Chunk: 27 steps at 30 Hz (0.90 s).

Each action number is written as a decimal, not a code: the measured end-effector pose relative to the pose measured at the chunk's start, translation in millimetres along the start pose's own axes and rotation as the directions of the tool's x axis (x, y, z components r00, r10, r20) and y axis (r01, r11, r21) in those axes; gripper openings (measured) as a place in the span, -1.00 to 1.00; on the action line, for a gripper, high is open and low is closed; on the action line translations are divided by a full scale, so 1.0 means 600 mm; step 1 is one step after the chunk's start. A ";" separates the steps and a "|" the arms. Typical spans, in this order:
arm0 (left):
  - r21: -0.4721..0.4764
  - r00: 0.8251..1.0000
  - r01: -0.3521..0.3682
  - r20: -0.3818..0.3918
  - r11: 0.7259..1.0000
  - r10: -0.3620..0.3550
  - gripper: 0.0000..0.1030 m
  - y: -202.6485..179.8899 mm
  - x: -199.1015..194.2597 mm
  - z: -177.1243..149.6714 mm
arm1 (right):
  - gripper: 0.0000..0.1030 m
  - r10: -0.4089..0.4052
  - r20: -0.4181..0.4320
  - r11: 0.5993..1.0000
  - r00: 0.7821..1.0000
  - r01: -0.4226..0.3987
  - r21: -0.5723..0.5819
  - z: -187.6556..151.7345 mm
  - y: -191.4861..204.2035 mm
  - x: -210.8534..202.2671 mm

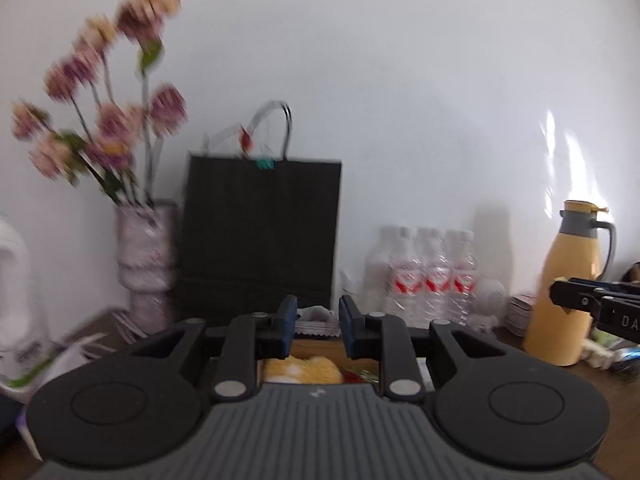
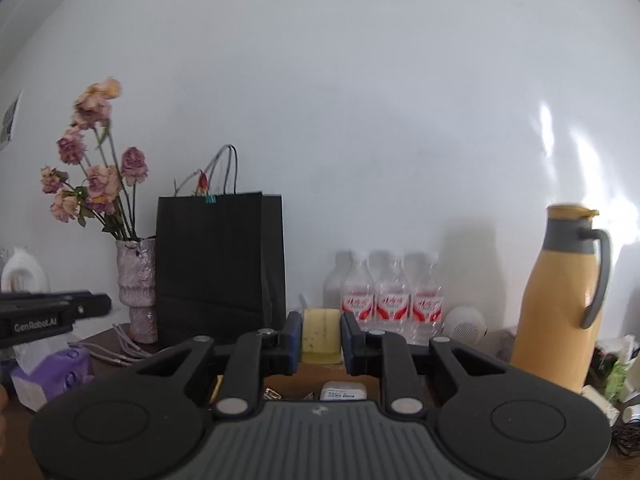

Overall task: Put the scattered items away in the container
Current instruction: 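Carry the packet into the box with the left tool while the right tool carries the soap bar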

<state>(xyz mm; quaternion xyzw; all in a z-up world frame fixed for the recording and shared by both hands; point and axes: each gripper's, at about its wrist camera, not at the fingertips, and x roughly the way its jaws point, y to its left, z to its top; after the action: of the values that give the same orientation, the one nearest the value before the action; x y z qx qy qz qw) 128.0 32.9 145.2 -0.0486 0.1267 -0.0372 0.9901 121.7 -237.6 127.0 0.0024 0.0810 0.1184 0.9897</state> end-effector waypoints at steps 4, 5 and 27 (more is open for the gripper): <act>-0.035 0.962 0.015 -0.272 0.999 -0.024 -0.54 0.016 0.077 0.087 | -0.63 0.022 -0.216 1.000 0.976 -0.021 0.010 0.107 -0.041 0.072; -0.057 0.940 0.037 -0.337 0.998 -0.055 -0.54 0.021 0.095 0.102 | -0.63 0.043 -0.295 0.999 0.955 -0.036 0.027 0.129 -0.051 0.094; -0.032 0.513 0.019 -0.858 0.999 -0.037 -0.55 0.044 0.309 -0.072 | -0.63 0.168 -0.899 0.985 0.405 -0.028 0.172 -0.084 -0.009 0.373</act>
<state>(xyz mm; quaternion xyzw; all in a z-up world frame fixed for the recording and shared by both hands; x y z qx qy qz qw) 297.4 39.4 55.3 -0.0350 0.5981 -0.0712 0.7975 329.3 -191.4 41.6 0.0067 0.6121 0.1529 0.7759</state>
